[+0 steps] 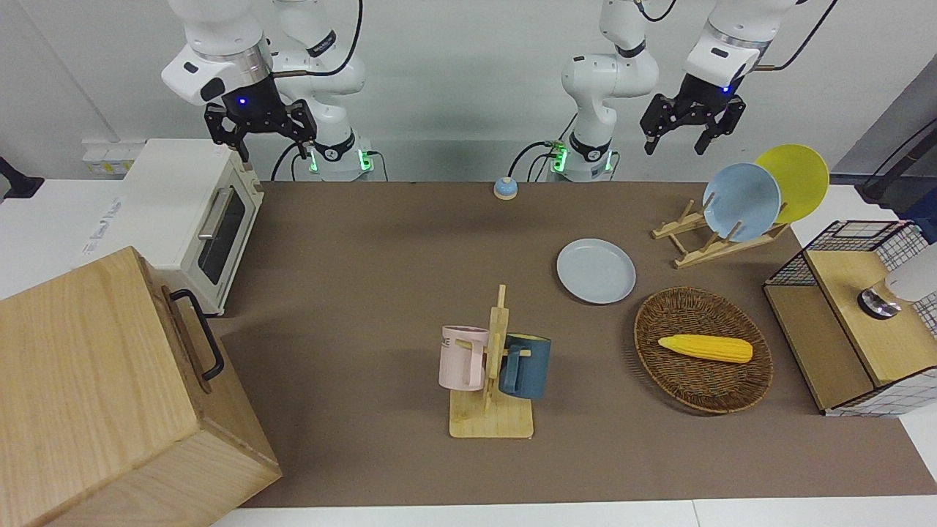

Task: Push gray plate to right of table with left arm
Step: 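Move the left gripper forward toward the gray plate's near edge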

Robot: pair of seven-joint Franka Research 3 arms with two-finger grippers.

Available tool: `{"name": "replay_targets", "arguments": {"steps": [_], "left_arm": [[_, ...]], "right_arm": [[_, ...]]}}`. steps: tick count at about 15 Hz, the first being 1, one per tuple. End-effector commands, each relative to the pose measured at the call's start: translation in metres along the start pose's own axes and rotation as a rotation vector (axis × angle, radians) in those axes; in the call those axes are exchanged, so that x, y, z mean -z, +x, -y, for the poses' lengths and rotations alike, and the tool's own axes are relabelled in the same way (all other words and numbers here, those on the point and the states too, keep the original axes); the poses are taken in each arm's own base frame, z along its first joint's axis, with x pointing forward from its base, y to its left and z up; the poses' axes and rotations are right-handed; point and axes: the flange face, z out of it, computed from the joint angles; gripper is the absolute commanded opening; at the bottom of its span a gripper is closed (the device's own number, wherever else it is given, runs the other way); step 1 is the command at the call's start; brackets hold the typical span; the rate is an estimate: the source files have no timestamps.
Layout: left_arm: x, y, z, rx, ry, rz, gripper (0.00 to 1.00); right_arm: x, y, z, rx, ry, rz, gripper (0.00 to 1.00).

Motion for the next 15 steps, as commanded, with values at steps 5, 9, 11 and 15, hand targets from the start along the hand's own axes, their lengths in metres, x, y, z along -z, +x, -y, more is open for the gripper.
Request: {"name": "replay_targets", "arguments": {"steps": [5,9,11,15], "left_arm": [[0.0050,-0.0018,-0.0057,-0.009,0.017,0.005,1.00],[0.0052,-0.0013,-0.0025,-0.004,0.016,0.005,1.00],[0.0043,-0.0014,-0.0002,-0.001,0.015,0.010,1.00],[0.0046,-0.0014,0.0023,-0.006,0.016,0.008,1.00]], "right_arm": [[0.0031,-0.0050,-0.0028,0.001,-0.010,0.006,0.996],[0.0033,-0.0048,-0.0028,0.001,-0.010,0.005,0.996],[0.0033,-0.0048,-0.0028,0.001,-0.010,0.005,0.996],[0.0033,-0.0048,-0.0028,0.001,-0.010,0.005,0.996]]}}
